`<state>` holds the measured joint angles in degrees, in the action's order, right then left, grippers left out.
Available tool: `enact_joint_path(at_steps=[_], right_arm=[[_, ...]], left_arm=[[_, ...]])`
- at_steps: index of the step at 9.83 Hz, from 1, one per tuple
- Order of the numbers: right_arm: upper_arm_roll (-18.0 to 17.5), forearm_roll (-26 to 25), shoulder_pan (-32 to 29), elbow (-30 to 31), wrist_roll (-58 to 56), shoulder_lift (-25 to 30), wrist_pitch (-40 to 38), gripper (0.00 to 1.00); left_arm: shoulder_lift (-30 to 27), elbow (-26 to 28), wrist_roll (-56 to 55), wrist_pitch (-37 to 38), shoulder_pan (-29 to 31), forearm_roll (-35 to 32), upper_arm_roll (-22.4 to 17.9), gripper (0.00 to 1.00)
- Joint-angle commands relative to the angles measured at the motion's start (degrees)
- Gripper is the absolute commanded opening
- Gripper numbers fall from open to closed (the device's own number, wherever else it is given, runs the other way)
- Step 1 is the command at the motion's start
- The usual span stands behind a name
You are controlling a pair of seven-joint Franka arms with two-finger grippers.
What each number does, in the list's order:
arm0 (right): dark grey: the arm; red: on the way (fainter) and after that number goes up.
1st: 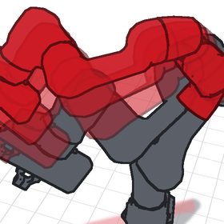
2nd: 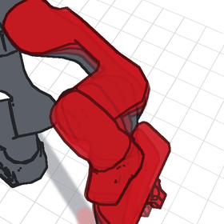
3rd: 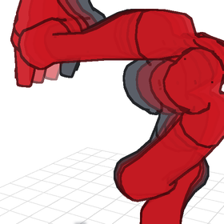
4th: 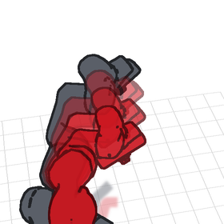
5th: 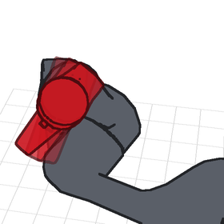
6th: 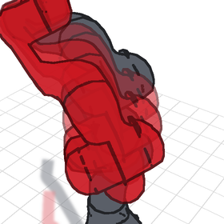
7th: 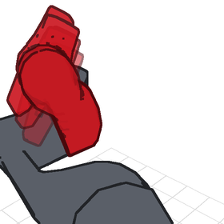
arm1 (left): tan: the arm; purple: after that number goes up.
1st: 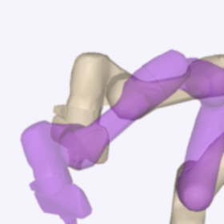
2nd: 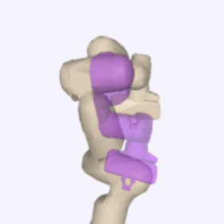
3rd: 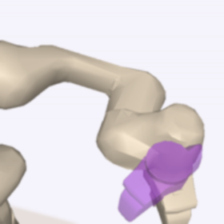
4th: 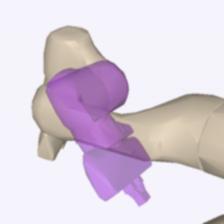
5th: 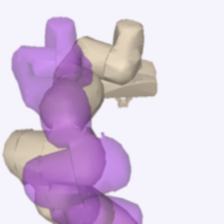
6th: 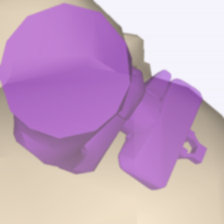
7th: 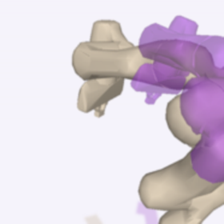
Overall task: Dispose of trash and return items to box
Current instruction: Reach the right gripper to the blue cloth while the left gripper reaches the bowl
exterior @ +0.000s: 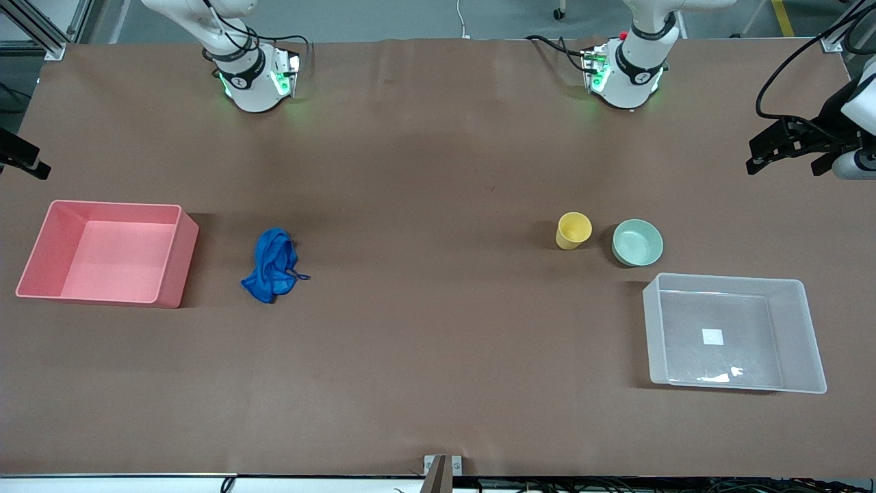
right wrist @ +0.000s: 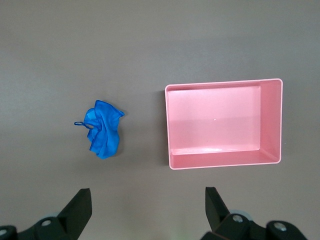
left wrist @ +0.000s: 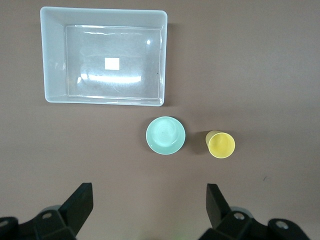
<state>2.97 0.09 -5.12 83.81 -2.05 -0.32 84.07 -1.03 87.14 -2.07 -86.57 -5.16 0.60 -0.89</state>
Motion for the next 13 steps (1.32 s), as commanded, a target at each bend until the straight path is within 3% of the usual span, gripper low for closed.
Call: enact_joint_path(at_steps=[1, 6, 8, 9, 11, 13], right_arm=[[-0.24, 0.35, -0.69, -0.4, -0.85, -0.03, -0.92, 1.0], [-0.5, 0.35, -0.07, -0.31, -0.76, 0.06, -2.32, 1.0], [-3.12, 0.44, 1.42, 2.3, 0.02, -0.03, -1.03, 1.0], [-6.45, 0.35, 1.51, 7.63, 1.25, 0.06, 4.21, 1.0], [-9.54, 0.35, 2.39, 18.44, 5.91, -1.07, 15.45, 1.0], [-10.52, 0.35, 3.79, 28.82, 6.01, -5.8, 31.69, 1.0]], left_arm=[[-0.55, 2.07, -1.09, 0.26, -0.02, -0.69, 0.01, 1.0], [-0.46, 5.29, -2.77, -0.08, 0.5, -0.6, 0.01, 1.0], [-2.81, 15.45, -1.71, -8.21, 0.68, -0.6, -0.25, 1.0], [-4.75, 22.56, -1.63, -14.26, 1.46, -0.69, -0.34, 1.0], [-5.91, 35.67, -1.54, -27.54, 1.65, -1.3, -0.43, 1.0], [-4.77, 46.75, -1.62, -43.25, 1.73, -1.3, -0.78, 1.0]])
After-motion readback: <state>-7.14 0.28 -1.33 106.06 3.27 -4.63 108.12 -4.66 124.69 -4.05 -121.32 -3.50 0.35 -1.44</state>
